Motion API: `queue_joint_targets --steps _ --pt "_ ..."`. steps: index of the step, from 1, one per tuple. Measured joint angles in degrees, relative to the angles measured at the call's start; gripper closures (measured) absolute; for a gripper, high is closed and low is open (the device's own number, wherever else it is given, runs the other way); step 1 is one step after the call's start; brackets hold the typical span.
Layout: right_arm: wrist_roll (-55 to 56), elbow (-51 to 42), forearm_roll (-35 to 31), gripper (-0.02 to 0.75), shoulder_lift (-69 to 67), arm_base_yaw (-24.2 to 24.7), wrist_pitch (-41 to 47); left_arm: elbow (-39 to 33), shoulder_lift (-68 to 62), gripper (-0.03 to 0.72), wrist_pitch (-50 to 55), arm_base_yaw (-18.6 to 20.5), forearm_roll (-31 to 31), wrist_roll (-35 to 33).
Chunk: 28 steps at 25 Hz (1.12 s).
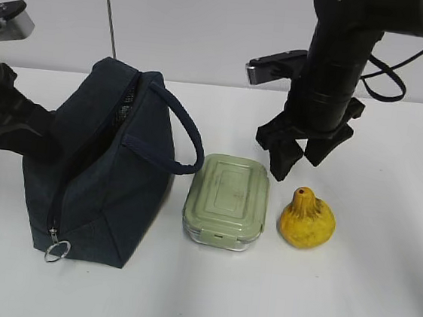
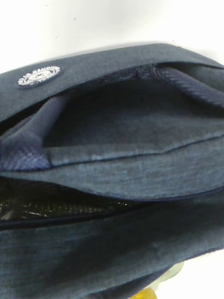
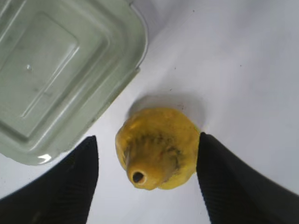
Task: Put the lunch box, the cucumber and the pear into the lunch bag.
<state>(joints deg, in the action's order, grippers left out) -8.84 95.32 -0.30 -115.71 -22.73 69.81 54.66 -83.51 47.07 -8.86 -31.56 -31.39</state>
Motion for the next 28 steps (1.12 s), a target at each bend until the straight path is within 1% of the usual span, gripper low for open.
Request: queue_joint_targets --steps 7,23,28 --pt "0.4 -6.05 0.9 0.246 0.0 0.0 0.0 0.0 0.0 0.704 0.05 0.0 0.0 0.0" --pt "-0.84 -6.55 0.3 0.251 0.0 0.0 0.0 0.0 0.0 0.704 0.05 0.0 0.0 0.0" --pt "-1.81 -6.55 -0.29 0.311 0.0 0.0 -0.45 0.0 0.0 0.704 0.05 0.0 0.0 0.0"
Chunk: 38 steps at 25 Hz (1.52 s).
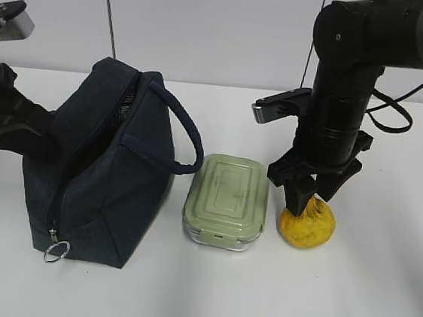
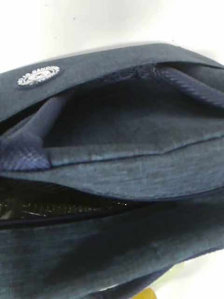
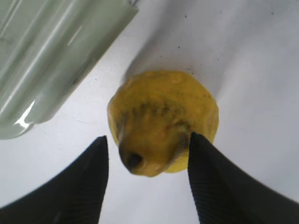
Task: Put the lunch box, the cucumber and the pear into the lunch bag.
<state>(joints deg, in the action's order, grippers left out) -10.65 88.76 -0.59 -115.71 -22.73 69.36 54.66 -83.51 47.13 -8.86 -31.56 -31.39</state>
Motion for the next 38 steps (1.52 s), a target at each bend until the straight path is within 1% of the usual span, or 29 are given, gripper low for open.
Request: queue_joint_targets --steps 3,5,8,10,13,18,21,22,24,26,27,29,30,33,38 --pt "-0.84 0.0 -0.82 0.361 0.0 0.0 -0.26 0.0 0.0 0.704 0.0 0.0 0.0 0.0" --pt "-0.98 0.0 -0.95 0.415 0.0 0.0 -0.7 0.0 0.0 0.704 0.0 0.0 0.0 0.0" --pt "-1.11 0.0 -0.95 0.519 0.0 0.0 -1.05 0.0 0.0 0.704 0.0 0.0 0.0 0.0" --pt "-1.2 0.0 -0.46 0.561 0.0 0.0 -1.07 0.0 0.0 0.704 0.0 0.0 0.0 -0.02" --pt "-1.2 0.0 0.59 0.589 0.12 0.0 -0.96 0.0 0.0 0.704 0.0 0.0 0.02 -0.02" --pt "-0.88 3.76 0.91 0.593 4.31 0.0 0.15 0.0 0.0 0.704 0.0 0.0 0.02 -0.02" --pt "-2.85 8.77 -4.44 0.594 8.72 -0.33 -0.58 0.0 0.0 0.704 0.0 0.0 0.02 -0.02" --pt "-4.56 10.63 -7.48 0.595 9.95 -0.67 -1.45 0.0 0.0 0.704 0.0 0.0 0.02 -0.02" --pt "-9.91 14.07 -14.5 0.595 11.36 -2.1 -3.6 0.0 0.0 0.704 0.0 0.0 0.02 -0.02" --pt "-16.09 16.2 -24.4 0.595 11.63 -3.78 -5.99 0.0 0.0 0.704 0.0 0.0 0.02 -0.06" --pt "-19.56 16.72 -29.74 0.595 11.63 -4.65 -7.28 0.0 0.0 0.704 0.0 0.0 0.02 -0.06" --pt "-24.74 16.96 -37.93 0.595 11.02 -6.0 -8.66 0.0 0.0 0.704 0.0 0.0 0.02 -0.06" --pt "-26.6 17.08 -40.93 0.595 10.41 -6.71 -9.38 0.0 0.0 0.704 0.0 0.0 0.02 -0.06" --pt "-28.76 17.19 -43.73 0.595 6.78 -7.74 -10.49 0.0 0.0 0.704 0.0 0.0 0.02 -0.06" --pt "-29.73 17.19 -42.7 0.595 -0.71 -8.23 -10.53 0.0 0.0 0.704 0.0 0.0 0.02 -0.06"
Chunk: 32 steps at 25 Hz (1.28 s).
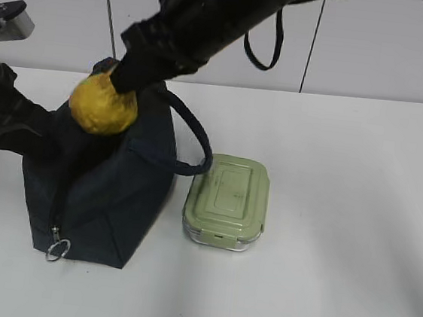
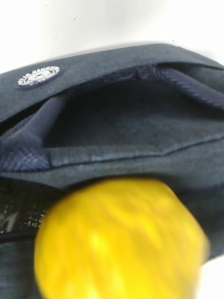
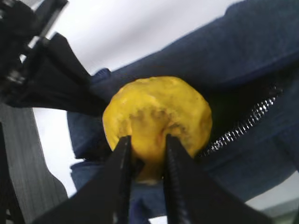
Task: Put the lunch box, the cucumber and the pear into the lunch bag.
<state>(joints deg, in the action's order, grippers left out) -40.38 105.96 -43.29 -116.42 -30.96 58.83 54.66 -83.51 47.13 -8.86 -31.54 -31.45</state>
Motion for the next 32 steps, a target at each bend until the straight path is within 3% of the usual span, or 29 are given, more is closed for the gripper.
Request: queue_joint_targets --steps 7,9,12,14,17,21,26,28,32 --pt "0.22 0.07 4.54 0.576 -2.4 -0.11 2.09 0.0 0.0 0.704 0.0 0.0 0.0 0.0" --pt "0.22 0.51 4.31 0.496 -2.4 -0.11 2.71 0.0 0.0 0.704 0.0 0.0 0.0 0.0" --pt "1.15 2.53 3.68 0.308 -2.4 -0.11 3.66 0.0 0.0 0.704 0.0 0.0 0.0 0.0" --pt "2.81 4.32 3.67 0.269 -2.4 0.0 4.2 0.0 0.0 0.704 0.0 0.0 0.0 0.0" --pt "6.21 5.44 4.96 0.29 -2.02 1.43 5.27 0.0 0.0 0.704 0.0 0.0 0.0 0.0" --pt "10.39 3.82 8.4 0.385 1.54 7.07 6.01 0.0 0.0 0.704 0.0 0.0 0.05 -0.08" --pt "11.46 -13.02 8.61 0.441 10.66 15.35 -1.15 0.0 0.0 0.704 0.0 0.0 0.27 -0.13" --pt "9.54 -26.14 3.24 0.446 15.06 17.21 -9.07 0.0 0.0 0.704 0.0 0.0 0.27 -0.13" --pt "-5.66 -45.92 -20.88 0.435 17.56 19.19 -19.39 0.0 0.0 0.704 0.0 0.0 0.27 -0.13"
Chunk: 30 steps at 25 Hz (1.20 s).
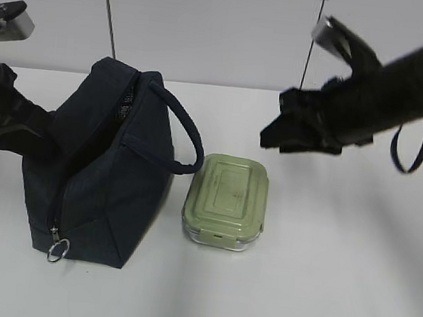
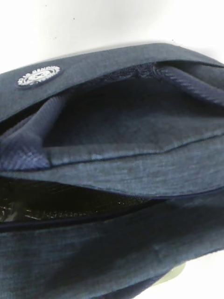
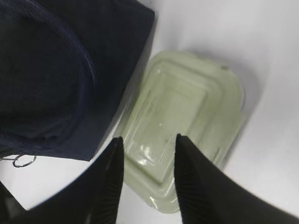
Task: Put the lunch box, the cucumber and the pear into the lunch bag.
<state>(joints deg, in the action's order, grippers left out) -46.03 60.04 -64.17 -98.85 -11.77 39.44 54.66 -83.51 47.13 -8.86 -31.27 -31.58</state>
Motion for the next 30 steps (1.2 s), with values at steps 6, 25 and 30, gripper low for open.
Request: queue_joint_targets --steps 6,25,30 --pt "-10.08 -5.03 -15.25 0.193 -7.11 2.68 0.64 0.0 0.0 0.704 0.05 0.0 0.0 0.0" --pt "-18.4 -3.96 -27.05 0.163 -17.59 2.9 6.24 0.0 0.0 0.704 0.16 0.0 0.0 0.0" --pt "-19.34 -3.96 -27.06 0.219 -17.59 2.9 6.35 0.0 0.0 0.704 0.16 0.0 0.0 0.0"
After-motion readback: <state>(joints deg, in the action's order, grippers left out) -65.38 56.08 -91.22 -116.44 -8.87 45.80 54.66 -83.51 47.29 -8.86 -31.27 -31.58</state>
